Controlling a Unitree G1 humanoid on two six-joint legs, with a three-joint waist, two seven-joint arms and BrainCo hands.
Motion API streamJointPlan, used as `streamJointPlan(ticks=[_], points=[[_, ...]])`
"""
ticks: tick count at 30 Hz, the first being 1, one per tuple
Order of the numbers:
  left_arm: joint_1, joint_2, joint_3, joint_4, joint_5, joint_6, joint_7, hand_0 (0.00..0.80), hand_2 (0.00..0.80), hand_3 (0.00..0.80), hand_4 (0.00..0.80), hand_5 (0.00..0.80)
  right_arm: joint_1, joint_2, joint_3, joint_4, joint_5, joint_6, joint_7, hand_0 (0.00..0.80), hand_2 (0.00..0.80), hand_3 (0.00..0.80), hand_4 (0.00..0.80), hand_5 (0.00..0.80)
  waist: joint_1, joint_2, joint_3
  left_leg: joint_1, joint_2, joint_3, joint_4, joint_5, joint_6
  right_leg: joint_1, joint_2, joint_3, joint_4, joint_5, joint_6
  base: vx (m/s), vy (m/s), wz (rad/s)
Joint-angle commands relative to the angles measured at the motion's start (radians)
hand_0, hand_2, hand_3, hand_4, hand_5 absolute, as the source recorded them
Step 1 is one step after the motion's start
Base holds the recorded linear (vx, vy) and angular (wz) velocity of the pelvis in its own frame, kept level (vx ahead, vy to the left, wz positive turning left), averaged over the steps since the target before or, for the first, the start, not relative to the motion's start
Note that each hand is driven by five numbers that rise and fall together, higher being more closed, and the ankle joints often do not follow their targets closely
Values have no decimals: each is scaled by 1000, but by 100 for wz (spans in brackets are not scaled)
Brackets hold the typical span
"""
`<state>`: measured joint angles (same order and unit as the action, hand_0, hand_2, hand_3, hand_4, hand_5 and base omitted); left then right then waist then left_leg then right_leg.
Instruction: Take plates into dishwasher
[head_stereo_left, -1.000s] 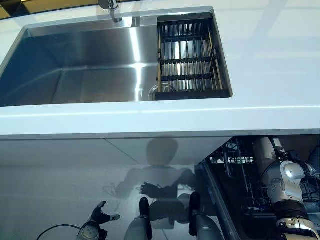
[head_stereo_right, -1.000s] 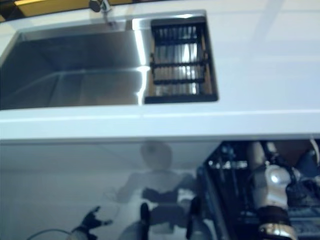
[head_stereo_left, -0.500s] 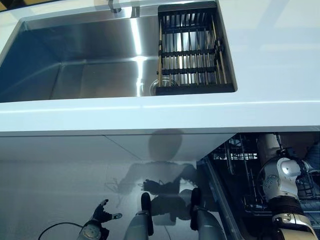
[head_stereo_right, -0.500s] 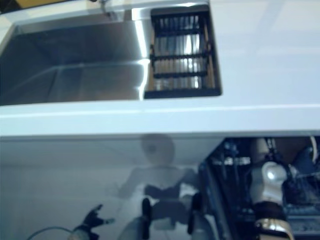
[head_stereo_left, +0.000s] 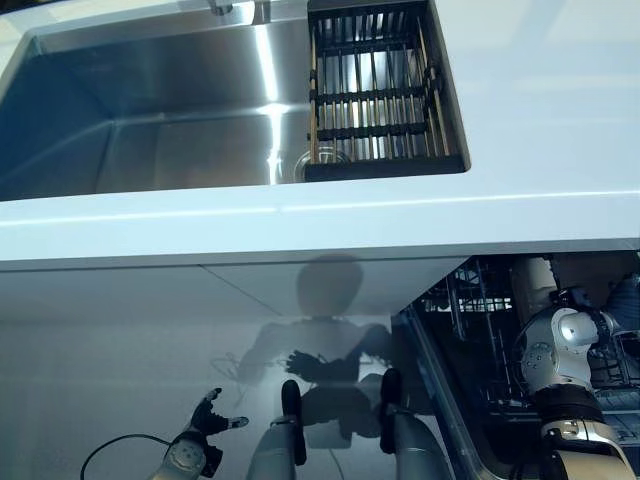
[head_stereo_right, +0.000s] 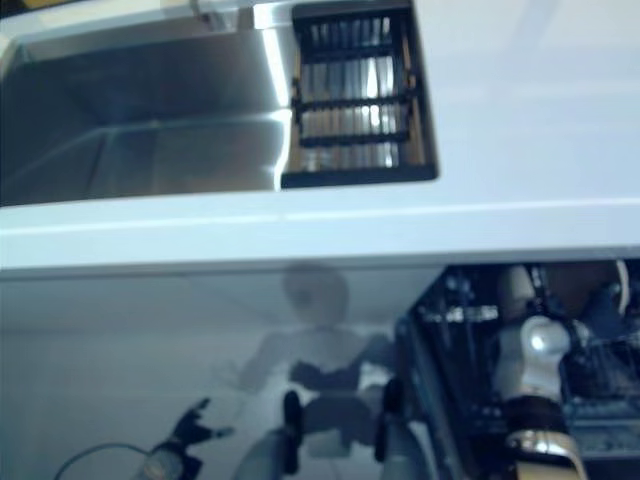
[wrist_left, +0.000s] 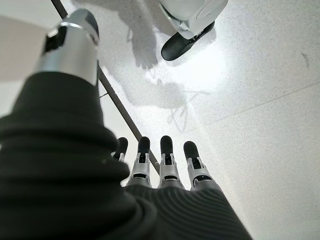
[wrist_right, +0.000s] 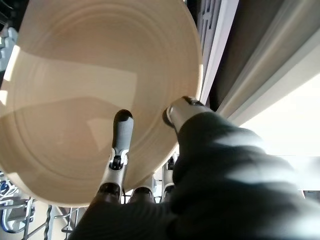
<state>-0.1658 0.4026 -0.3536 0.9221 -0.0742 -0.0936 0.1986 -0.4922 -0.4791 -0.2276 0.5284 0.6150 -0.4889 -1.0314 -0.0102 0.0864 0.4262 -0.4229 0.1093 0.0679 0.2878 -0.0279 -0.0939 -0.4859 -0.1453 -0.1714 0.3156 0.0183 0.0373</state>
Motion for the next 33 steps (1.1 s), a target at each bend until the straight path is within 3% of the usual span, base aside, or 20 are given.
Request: streamJointPlan(ticks=[1, 19, 33], points=[[0, 32, -11, -5, -28, 4, 31, 0, 0, 0, 0, 0, 30, 18, 27, 48, 15, -8, 14, 0, 0, 0, 0, 0, 28, 7, -14, -28, -34, 34, -110, 119, 66, 8, 5, 6, 71, -52, 21, 0, 0, 0], [-9, 33, -15, -1, -30, 7, 30, 0, 0, 0, 0, 0, 25, 10, 19, 47, 3, -17, 0, 0, 0, 0, 0, 0, 24, 5, -27, -20, -30, 39, -117, 119, 61, 19, 3, 5, 52, -46, 24, 0, 0, 0], [23, 30, 9, -4, -21, -2, 30, 0, 0, 0, 0, 0, 117, 2, 2, -78, -121, 23, -65, 0, 0, 0, 0, 0, -2, -15, -39, 6, -33, 58, -98, 94, 61, 55, 10, 15, -3, -25, 23, -16, 20, -2]])
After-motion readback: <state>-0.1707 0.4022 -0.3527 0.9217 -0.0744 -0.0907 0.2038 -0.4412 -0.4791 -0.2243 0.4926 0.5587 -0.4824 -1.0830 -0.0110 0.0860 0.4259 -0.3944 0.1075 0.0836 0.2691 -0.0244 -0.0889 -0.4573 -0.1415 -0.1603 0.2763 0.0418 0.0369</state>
